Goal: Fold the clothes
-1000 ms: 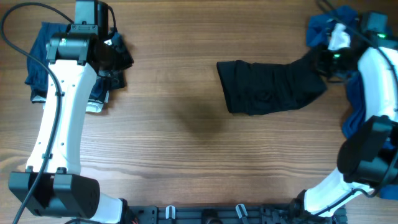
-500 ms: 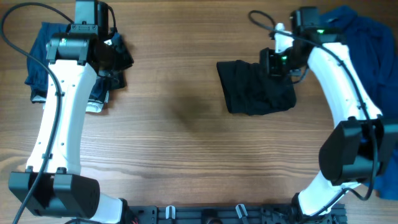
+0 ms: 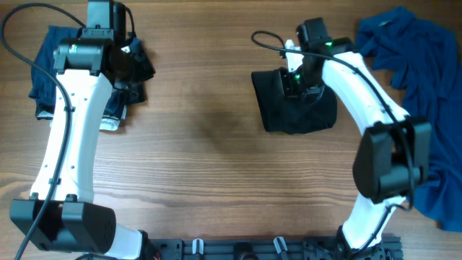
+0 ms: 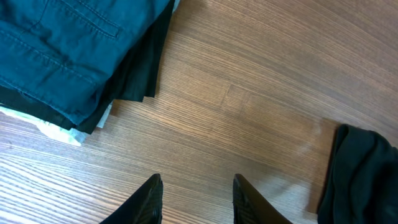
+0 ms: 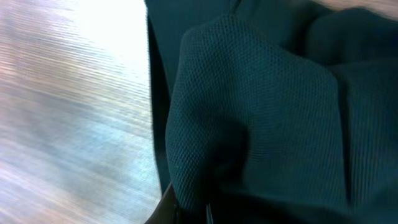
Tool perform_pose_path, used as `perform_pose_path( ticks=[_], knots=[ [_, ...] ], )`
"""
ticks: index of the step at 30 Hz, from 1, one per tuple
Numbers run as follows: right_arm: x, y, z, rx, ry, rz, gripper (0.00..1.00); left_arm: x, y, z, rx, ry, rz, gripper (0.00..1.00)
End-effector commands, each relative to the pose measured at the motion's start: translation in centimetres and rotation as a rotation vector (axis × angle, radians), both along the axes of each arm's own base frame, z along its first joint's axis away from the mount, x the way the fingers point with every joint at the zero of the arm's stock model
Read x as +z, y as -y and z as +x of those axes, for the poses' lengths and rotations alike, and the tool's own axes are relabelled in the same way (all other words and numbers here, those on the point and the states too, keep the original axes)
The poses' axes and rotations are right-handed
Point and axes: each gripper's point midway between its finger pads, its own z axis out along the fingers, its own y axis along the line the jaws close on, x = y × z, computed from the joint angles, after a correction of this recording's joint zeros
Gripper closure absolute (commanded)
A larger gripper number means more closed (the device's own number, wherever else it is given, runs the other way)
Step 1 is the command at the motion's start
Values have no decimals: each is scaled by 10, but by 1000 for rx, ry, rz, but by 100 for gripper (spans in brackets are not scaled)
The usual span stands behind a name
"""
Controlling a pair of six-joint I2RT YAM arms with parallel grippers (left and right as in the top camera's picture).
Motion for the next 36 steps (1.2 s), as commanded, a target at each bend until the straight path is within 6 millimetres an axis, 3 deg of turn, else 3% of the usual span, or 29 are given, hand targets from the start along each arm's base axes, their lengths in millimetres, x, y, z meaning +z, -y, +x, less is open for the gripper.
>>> perform_pose_path(
  ticks=[1, 3, 6, 7, 8, 10, 12, 14, 16, 17, 21, 25, 29, 30, 33, 36],
  knots=[
    [-16, -18, -4, 9, -36, 34, 93, -2, -3, 1, 21, -5, 4, 64],
    [-16, -23, -1, -24, -35, 41, 93, -2, -3, 1, 21, -4, 4, 64],
    [-15, -25, 3, -40, -21, 51, 76, -2, -3, 1, 21, -5, 3, 64],
    [-15, -26, 4, -40, -18, 54, 66, -2, -3, 1, 21, -4, 3, 64],
    [-11, -34, 3, 1, -14, 98, 39, -2, -3, 1, 21, -4, 3, 67],
    [2, -50, -1, 115, 2, 204, 26, -1, -3, 2, 21, 0, 1, 70],
    [18, -52, 0, 158, 21, 255, 20, 0, 2, 6, 8, 15, -26, 75],
    [36, -39, 6, 130, 44, 250, 18, 3, 11, 10, -14, 35, -71, 82],
    [60, -20, 12, 87, 87, 254, 18, 7, 22, 15, -43, 60, -120, 96],
    [70, -11, 13, 68, 106, 255, 17, 9, 29, 18, -61, 75, -143, 96],
    [105, 37, 11, -53, 153, 253, 17, 22, 75, 31, -185, 150, -257, 96],
    [108, 91, 14, -215, 153, 209, 15, 23, 140, 35, -352, 172, -381, 96],
    [103, 131, 14, -306, 150, 171, 9, 2, 212, 35, -522, 151, -483, 96],
    [101, 140, 14, -326, 152, 144, 0, -5, 232, 34, -570, 145, -517, 96],
    [98, 162, 16, -366, 166, 66, 0, -21, 287, 26, -711, 136, -622, 96],
    [98, 168, 21, -374, 190, 37, 1, -34, 326, 19, -813, 137, -699, 96]
  ],
)
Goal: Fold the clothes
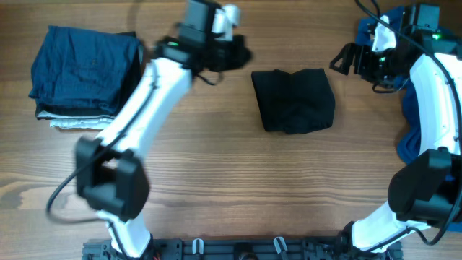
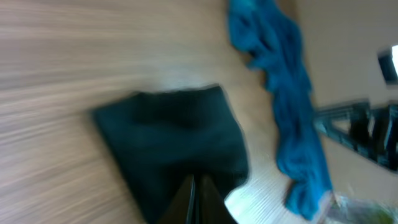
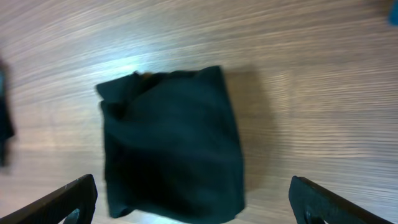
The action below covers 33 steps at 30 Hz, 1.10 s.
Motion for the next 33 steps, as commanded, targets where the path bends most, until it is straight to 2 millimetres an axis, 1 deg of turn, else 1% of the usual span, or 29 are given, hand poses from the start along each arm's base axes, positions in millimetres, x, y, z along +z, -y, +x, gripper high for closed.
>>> perform_pose_path(
  ticks=[1, 2, 7, 10, 14, 15, 18, 20, 23, 28, 30, 33],
  knots=[
    [3, 13, 6, -28, 26, -76, 0, -15, 55, -27, -198, -52, -126, 96],
    [4, 14, 9, -29, 40, -78, 1, -18, 66, -30, -224, -50, -144, 96],
    [9, 16, 21, -31, 95, -88, 1, -33, 96, -38, -273, -41, -172, 96],
    [11, 17, 25, -31, 112, -91, 1, -39, 108, -47, -309, -52, -185, 96],
    [13, 17, 29, -32, 131, -94, 0, -57, 119, -58, -334, -84, -169, 96],
    [14, 17, 29, -31, 135, -95, 0, -65, 121, -59, -337, -98, -162, 96],
    [14, 17, 30, -32, 136, -95, 1, -82, 122, -60, -336, -133, -151, 96],
    [14, 17, 30, -32, 136, -95, 0, -87, 123, -64, -351, -155, -159, 96],
    [14, 17, 30, -32, 136, -95, 0, -101, 120, -69, -347, -204, -135, 96],
    [14, 17, 30, -32, 136, -95, 1, -140, 108, -85, -343, -333, -56, 96],
    [14, 17, 30, -32, 136, -95, 1, -165, 95, -98, -357, -394, 16, 96],
    [14, 17, 30, -32, 136, -95, 1, -189, 78, -106, -349, -426, 122, 96]
  ],
)
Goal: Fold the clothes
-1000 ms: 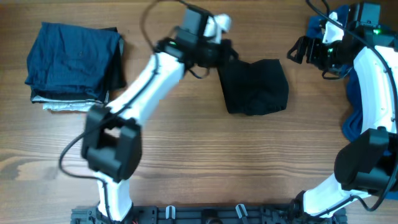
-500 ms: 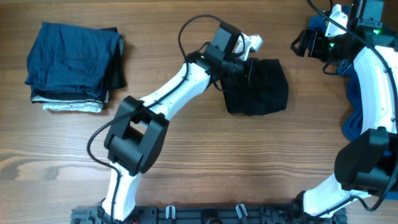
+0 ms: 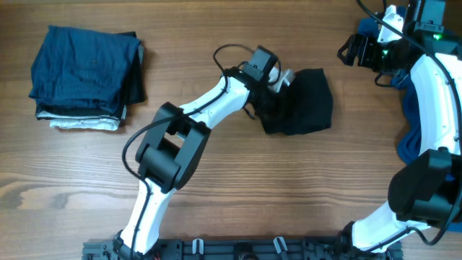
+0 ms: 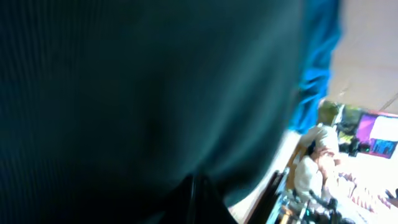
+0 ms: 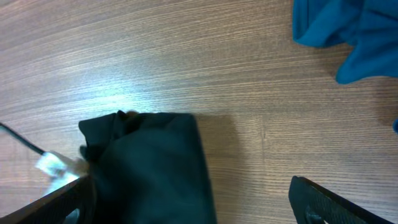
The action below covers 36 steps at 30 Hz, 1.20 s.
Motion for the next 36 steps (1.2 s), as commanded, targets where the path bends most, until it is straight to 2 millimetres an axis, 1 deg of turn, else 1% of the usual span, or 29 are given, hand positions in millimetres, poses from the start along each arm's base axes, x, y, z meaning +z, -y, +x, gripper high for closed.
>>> perform_pose_path(
  ticks=[1, 4, 6, 9, 11, 12, 13, 15, 18, 20, 22, 26, 28, 30, 33, 36],
  knots=[
    [5, 1, 1, -6, 14, -10, 1, -40, -21, -7, -44, 8, 127, 96],
    [5, 1, 1, -6, 14, -10, 0, -57, -35, -6, -42, 38, 212, 96],
    [5, 1, 1, -6, 14, -10, 1, -64, -40, -5, -32, 55, 245, 96],
    [5, 1, 1, -6, 14, -10, 1, -65, -41, -4, -29, 59, 253, 96],
    [5, 1, 1, -6, 14, -10, 1, -57, -37, -1, -26, 68, 231, 96],
    [5, 1, 1, -6, 14, -10, 0, -49, -34, 4, -24, 81, 213, 96],
    [5, 1, 1, -6, 14, -10, 1, -34, -31, 9, -21, 97, 184, 96],
    [5, 1, 1, -6, 14, -10, 1, 13, -20, 25, -6, 174, 104, 96],
    [5, 1, 1, -6, 14, -10, 0, 76, -8, 46, 14, 308, 10, 96],
    [5, 1, 1, -7, 13, -10, 0, 101, -3, 53, 27, 366, -36, 96],
    [5, 1, 1, -6, 14, -10, 1, 112, 4, 58, 61, 361, -78, 96],
    [5, 1, 1, -6, 14, -10, 1, 118, 30, 47, 23, 251, -241, 96],
    [5, 1, 1, -6, 14, -10, 1, 116, 43, 42, 5, 180, -314, 96],
    [5, 1, 1, -6, 14, -10, 1, 109, 53, 38, 3, 122, -344, 96],
    [5, 1, 1, -7, 13, -10, 0, 89, 65, 33, 8, 70, -336, 96],
    [5, 1, 1, -6, 14, -10, 0, 77, 74, 24, -16, 30, -348, 96]
  ],
)
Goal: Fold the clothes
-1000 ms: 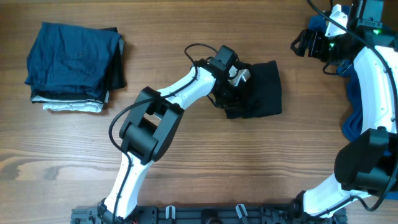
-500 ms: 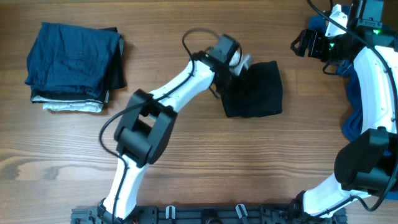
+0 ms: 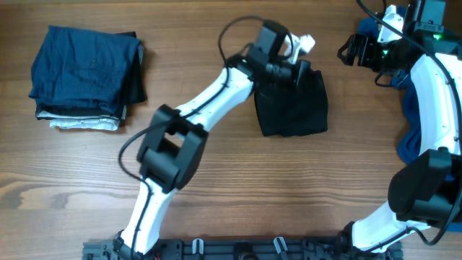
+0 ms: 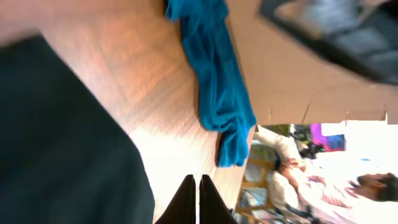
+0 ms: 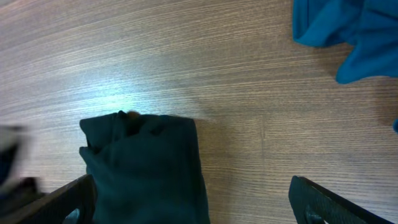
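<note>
A black folded garment lies in the middle right of the table; it also shows in the right wrist view. My left gripper sits at its far edge, jaws shut with nothing seen between them; the black cloth is just beside the fingers. My right gripper hovers off to the garment's right, above the table, wide open and empty.
A stack of folded dark-blue clothes rests at the far left. A heap of unfolded blue cloth lies along the right edge under my right arm, its corner also showing in the right wrist view and the left wrist view.
My left gripper has gone from the garment's left side, pressed into the cloth, to its far edge. The garment now lies squarer. The right arm has not moved.
First my left gripper stood open by the folded stack while the right was down on the black garment. Then the right was drawn back, open, and the left, shut, was near the garment. Then the left pressed into its left side, and now sits at its far edge.
</note>
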Tool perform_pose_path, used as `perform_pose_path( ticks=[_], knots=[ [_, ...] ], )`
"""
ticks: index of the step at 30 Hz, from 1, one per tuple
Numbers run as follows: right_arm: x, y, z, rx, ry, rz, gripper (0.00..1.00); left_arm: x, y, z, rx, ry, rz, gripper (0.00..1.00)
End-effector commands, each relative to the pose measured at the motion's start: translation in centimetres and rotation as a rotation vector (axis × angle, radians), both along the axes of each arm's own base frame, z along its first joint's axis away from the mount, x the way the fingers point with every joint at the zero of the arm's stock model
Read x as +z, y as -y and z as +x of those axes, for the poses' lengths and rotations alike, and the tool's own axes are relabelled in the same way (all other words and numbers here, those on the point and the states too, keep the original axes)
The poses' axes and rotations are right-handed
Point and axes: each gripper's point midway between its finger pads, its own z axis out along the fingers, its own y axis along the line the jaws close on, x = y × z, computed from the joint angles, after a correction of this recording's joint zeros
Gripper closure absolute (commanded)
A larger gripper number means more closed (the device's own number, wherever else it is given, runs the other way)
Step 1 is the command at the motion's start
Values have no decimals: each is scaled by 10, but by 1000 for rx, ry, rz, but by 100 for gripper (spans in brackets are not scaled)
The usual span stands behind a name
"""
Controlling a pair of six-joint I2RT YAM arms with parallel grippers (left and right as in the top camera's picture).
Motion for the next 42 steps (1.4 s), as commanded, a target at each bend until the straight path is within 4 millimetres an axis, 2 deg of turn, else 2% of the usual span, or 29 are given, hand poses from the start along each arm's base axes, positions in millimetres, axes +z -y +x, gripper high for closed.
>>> perform_pose_path(
  ticks=[1, 5, 7, 13, 18, 20, 22, 25, 30, 31, 32, 36, 40, 42],
  knots=[
    [5, 1, 1, -7, 13, -10, 1, -22, 17, -25, -71, -138, -21, 96],
    [5, 1, 1, -6, 14, -10, 1, -32, 30, -43, -131, -189, -45, 96],
    [5, 1, 1, -7, 13, -10, 1, -43, 32, -48, -138, -225, -31, 96],
    [5, 1, 1, -7, 13, -10, 0, -81, 28, -53, -129, -299, 30, 96],
    [5, 1, 1, -6, 14, -10, 0, -125, 23, -54, -105, -353, 86, 96],
    [5, 1, 1, -7, 13, -10, 1, -134, 22, -56, -104, -367, 97, 96],
    [5, 1, 1, -6, 14, -10, 0, -134, 22, -55, -104, -366, 95, 96],
    [5, 1, 1, -7, 13, -10, 1, -106, 28, -45, -97, -329, 33, 96],
    [5, 1, 1, -7, 13, -10, 0, -24, 29, -7, -57, -167, -134, 96],
    [5, 1, 1, -6, 14, -10, 0, 3, 23, 12, -20, -83, -183, 96],
    [5, 1, 1, -6, 14, -10, 0, 9, 21, 19, 2, -63, -189, 96],
    [5, 1, 1, -7, 13, -10, 1, 11, 4, 49, 106, -36, -174, 95],
    [5, 1, 1, -6, 14, -10, 1, -16, -4, 63, 179, -49, -108, 95],
    [5, 1, 1, -6, 14, -10, 0, -40, -8, 72, 253, -41, -30, 95]
  ],
)
